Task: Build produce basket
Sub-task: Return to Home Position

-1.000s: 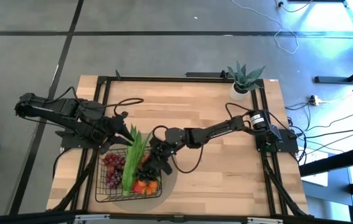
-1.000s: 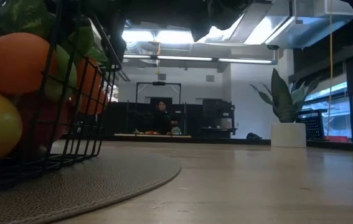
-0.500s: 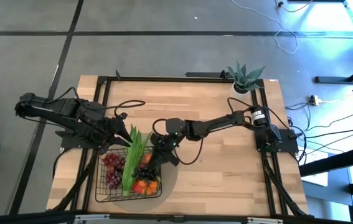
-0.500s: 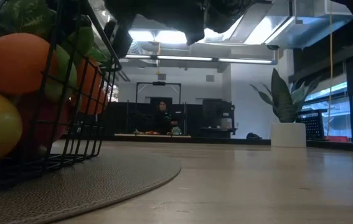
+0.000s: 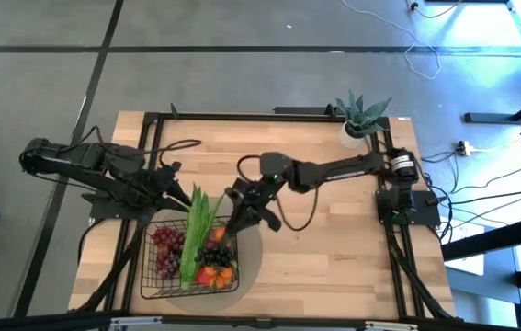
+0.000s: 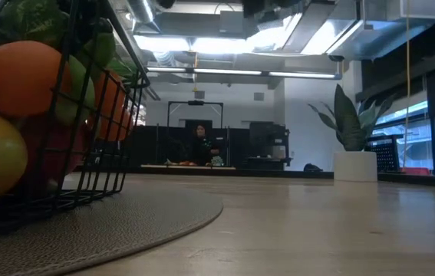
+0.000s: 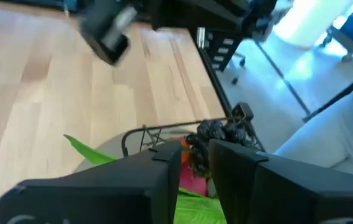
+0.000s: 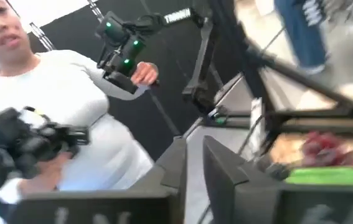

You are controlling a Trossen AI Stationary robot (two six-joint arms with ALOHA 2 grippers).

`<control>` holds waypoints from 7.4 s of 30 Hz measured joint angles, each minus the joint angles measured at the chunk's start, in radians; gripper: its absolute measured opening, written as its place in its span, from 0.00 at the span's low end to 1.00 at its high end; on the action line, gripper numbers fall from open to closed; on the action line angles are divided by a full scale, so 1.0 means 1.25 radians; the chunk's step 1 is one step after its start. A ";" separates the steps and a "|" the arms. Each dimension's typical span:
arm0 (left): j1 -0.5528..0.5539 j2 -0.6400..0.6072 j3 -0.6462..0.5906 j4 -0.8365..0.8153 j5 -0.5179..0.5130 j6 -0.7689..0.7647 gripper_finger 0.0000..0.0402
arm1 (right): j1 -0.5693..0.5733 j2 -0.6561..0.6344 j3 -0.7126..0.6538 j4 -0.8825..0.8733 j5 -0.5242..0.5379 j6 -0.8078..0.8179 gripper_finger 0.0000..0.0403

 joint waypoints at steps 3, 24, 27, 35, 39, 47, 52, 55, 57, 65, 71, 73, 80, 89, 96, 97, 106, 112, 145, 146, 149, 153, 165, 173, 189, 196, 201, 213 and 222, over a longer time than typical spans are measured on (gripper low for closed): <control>0.000 -0.029 0.000 0.000 -0.004 0.000 0.12 | -0.025 -0.052 0.000 -0.108 0.012 -0.097 0.02; 0.000 -0.305 0.000 -0.061 -0.224 0.088 0.00 | -0.251 -0.552 -0.102 -0.867 0.163 -0.592 0.00; 0.000 -0.327 0.000 -0.065 -0.234 0.093 0.00 | -0.273 -0.618 -0.190 -0.820 0.159 -0.558 0.00; 0.000 -0.415 -0.074 -0.032 -0.235 0.122 0.00 | -0.302 -0.771 -0.412 -0.625 0.139 -0.440 0.00; 0.000 -0.484 -0.155 0.019 -0.235 0.104 0.00 | -0.302 -0.836 -0.509 -0.491 0.136 -0.396 0.00; 0.000 -0.540 -0.217 0.054 -0.235 0.102 0.00 | -0.305 -0.939 -0.662 -0.357 0.146 -0.320 0.00; 0.000 -0.539 -0.241 0.048 -0.254 0.105 0.00 | -0.305 -1.004 -0.742 -0.258 0.153 -0.299 0.00; 0.000 -0.540 -0.238 0.057 -0.256 0.108 0.00 | -0.305 -1.043 -0.784 -0.231 0.154 -0.290 0.00; 0.000 -0.540 -0.240 0.049 -0.256 0.108 0.00 | -0.305 -1.070 -0.811 -0.212 0.166 -0.276 0.00; 0.000 -0.540 -0.239 0.054 -0.256 0.108 0.00 | -0.305 -1.179 -0.927 -0.120 0.175 -0.233 0.00; 0.000 -0.540 -0.239 0.054 -0.256 0.108 0.00 | -0.305 -1.270 -0.991 -0.101 0.221 -0.231 0.00; 0.000 -0.540 -0.239 0.055 -0.256 0.108 0.00 | -0.305 -1.302 -1.012 -0.100 0.232 -0.220 0.00; 0.000 -0.540 -0.239 0.055 -0.256 0.109 0.00 | -0.305 -1.410 -1.090 -0.075 0.247 -0.190 0.00; 0.000 -0.540 -0.239 0.054 -0.256 0.109 0.00 | -0.305 -1.549 -1.162 -0.076 0.300 -0.189 0.00; 0.000 -0.540 -0.239 0.054 -0.256 0.135 0.00 | -0.305 -1.569 -1.206 -0.055 0.321 -0.171 0.00; 0.000 -0.540 -0.239 0.054 -0.256 0.144 0.00 | -0.305 -1.568 -1.210 -0.056 0.324 -0.171 0.00; 0.000 -0.540 -0.250 0.084 -0.256 0.200 0.00 | -0.305 -1.567 -1.210 -0.089 0.350 -0.293 0.00; 0.000 -0.540 -0.344 0.179 -0.278 0.229 0.00 | -0.305 -1.566 -1.210 -0.154 0.362 -0.321 0.00; 0.000 -0.539 -0.703 0.555 -0.240 0.296 0.02 | -0.305 -1.566 -1.209 -0.286 0.272 -0.366 0.00; 0.000 -0.539 -0.703 0.556 -0.240 0.297 0.03 | -0.305 -1.566 -1.209 -0.285 0.272 -0.370 0.00; 0.000 -0.539 -0.703 0.555 -0.240 0.297 0.04 | -0.305 -1.566 -1.209 -0.285 0.272 -0.360 0.00; 0.000 -0.539 -0.703 0.555 -0.240 0.297 0.05 | -0.305 -1.566 -1.209 -0.285 0.272 -0.355 0.00; 0.000 -0.539 -0.703 0.555 -0.241 0.297 0.06 | -0.305 -1.566 -1.209 -0.285 0.272 -0.362 0.00; 0.000 -0.539 -0.703 0.555 -0.241 0.297 0.02 | -0.305 -1.566 -1.209 -0.284 0.272 -0.363 0.00; 0.000 -0.539 -0.703 0.555 -0.241 0.297 0.03 | -0.305 -1.567 -1.209 -0.284 0.272 -0.363 0.00; 0.000 -0.539 -0.703 0.555 -0.241 0.297 0.06 | -0.305 -1.567 -1.209 -0.284 0.272 -0.363 0.00; 0.000 -0.539 -0.703 0.555 -0.241 0.297 0.08 | -0.305 -1.567 -1.209 -0.284 0.272 -0.363 0.00; 0.000 -0.539 -0.703 0.555 -0.241 0.297 0.04 | -0.305 -1.567 -1.209 -0.284 0.272 -0.363 0.00; 0.000 -0.539 -0.703 0.555 -0.241 0.297 0.01 | -0.305 -1.567 -1.209 -0.284 0.272 -0.363 0.00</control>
